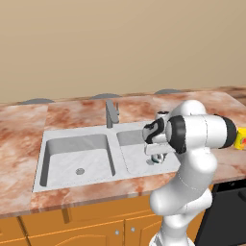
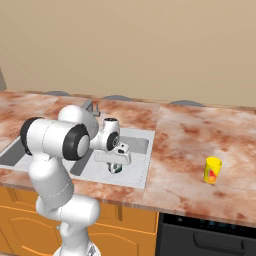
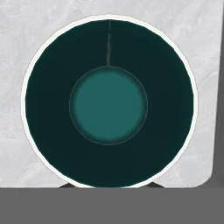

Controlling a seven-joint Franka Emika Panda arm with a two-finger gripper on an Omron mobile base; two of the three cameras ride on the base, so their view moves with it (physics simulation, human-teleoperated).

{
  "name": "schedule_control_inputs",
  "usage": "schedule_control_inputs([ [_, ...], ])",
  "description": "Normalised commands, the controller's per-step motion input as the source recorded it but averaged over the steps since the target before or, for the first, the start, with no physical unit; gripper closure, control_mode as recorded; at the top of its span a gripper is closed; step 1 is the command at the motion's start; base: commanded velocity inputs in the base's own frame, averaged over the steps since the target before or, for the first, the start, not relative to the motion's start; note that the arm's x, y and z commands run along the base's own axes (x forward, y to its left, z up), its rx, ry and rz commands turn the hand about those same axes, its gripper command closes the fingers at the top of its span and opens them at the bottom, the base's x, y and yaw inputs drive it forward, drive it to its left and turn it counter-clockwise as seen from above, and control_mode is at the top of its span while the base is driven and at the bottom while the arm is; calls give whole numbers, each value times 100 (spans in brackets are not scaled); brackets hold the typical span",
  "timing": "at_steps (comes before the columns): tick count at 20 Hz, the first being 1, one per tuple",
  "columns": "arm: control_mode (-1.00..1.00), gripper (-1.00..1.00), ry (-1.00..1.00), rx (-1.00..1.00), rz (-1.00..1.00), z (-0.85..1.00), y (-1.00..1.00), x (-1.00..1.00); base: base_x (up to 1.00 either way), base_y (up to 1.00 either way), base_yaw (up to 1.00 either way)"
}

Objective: Move any existing items from the left basin to the right basin for drying. Then move the cup from the counter to the left basin of the sink for washing.

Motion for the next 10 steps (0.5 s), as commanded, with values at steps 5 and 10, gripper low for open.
schedule_control_inputs([
  [5,-100,100,0,0,0,-22,-4,11,0,0,0],
  [10,-100,100,0,0,0,-17,-3,14,0,0,0],
])
